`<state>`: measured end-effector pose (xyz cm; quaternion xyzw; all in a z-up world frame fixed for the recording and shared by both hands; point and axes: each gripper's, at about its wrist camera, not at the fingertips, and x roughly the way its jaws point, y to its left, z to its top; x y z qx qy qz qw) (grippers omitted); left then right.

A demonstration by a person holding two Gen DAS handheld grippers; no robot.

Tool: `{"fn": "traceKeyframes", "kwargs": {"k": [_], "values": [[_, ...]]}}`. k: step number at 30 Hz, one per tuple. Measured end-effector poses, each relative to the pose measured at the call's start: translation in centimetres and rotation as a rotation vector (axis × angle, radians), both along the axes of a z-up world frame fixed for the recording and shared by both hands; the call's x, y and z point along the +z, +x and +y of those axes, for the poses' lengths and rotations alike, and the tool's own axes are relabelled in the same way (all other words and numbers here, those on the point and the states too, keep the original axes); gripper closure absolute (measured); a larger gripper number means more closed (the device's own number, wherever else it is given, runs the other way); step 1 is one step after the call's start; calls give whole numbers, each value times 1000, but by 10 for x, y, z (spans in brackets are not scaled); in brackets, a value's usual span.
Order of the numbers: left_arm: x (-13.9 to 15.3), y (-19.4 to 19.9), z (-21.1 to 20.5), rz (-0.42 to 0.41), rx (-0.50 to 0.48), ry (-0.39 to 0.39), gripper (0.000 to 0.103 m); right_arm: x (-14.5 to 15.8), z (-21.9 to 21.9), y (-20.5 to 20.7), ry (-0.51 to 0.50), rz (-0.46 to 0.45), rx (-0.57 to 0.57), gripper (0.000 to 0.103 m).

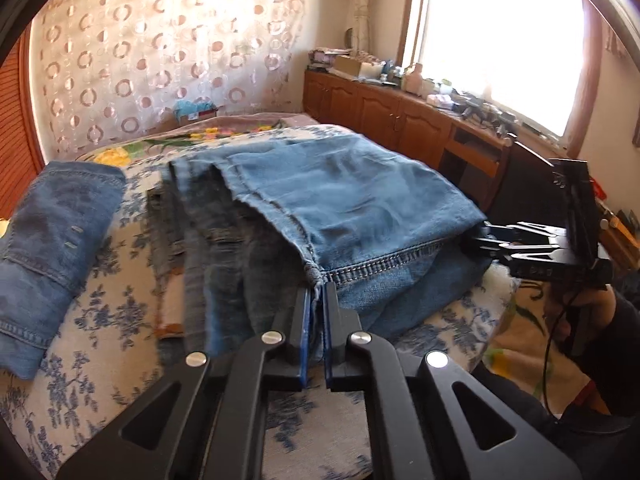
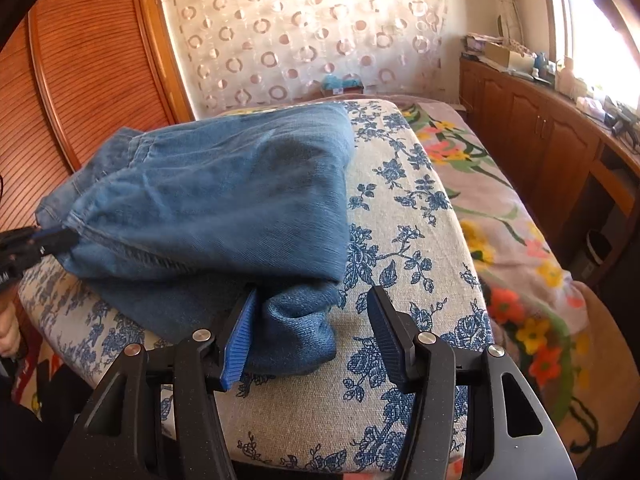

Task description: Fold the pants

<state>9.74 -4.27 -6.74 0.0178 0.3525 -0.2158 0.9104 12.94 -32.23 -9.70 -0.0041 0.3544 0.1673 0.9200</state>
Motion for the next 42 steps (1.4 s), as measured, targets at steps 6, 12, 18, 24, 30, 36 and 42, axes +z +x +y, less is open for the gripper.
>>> {"fn": "traceKeyframes", "kwargs": {"k": [6,12,18,24,30,36,42], "values": [[-22,5,7,61,25,9,101,-1,1,1,4,5,6,47],[-17,4,5,56,32,16,93,-2,2,3,13,6,6,47],[-9,2,11,32,49,18,68,0,1,5,28,2,-7,47],[-3,3,22,15,80,18,59,1,3,9,40,-5,-16,47],[-2,6,39,9,128,-22,38,-1,0,13,76,12,-15,48],[3,6,56,-24,191,-8,38,2,1,16,135,33,18,81],[8,3,75,-42,249,-15,38,27,2,22,173,-6,-8,91]]}}
